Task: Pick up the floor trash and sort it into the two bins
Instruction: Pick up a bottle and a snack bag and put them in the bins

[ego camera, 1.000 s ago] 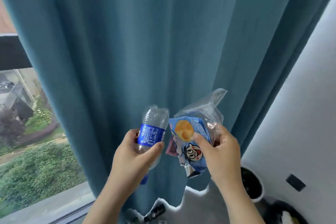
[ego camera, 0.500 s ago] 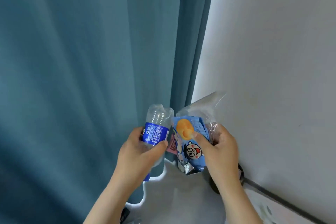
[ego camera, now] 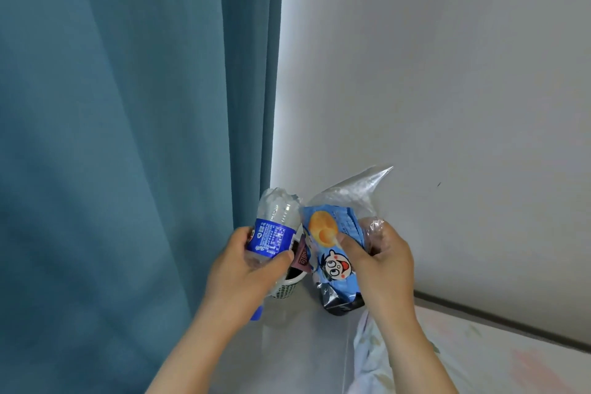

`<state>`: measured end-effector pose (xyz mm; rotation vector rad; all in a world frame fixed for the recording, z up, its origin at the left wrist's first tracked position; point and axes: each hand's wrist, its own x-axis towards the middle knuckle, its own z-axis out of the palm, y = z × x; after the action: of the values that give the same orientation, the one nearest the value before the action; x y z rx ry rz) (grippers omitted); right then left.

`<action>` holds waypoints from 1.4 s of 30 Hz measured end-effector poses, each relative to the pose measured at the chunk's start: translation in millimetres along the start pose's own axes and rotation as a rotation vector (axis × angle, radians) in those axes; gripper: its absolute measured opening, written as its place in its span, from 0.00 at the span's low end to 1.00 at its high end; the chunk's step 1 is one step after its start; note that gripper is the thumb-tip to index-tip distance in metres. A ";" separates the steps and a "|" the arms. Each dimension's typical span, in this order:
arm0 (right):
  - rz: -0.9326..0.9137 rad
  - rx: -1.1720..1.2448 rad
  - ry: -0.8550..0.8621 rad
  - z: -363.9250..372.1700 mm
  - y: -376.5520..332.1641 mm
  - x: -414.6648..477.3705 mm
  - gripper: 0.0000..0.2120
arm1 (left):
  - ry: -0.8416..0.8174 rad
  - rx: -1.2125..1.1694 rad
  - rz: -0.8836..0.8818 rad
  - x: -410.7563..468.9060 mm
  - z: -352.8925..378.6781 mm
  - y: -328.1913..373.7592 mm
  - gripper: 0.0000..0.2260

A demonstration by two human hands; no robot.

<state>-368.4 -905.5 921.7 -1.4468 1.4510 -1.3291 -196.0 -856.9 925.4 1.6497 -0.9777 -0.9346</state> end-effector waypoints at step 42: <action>0.422 -0.305 0.037 107.4 209.0 386.1 0.07 | -0.331 0.356 -0.373 480.0 175.0 -105.2 0.22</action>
<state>-379.1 -1330.6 768.7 -1.2044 1.9198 -0.9052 -152.5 -1334.1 719.1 2.0656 -1.1266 -1.3777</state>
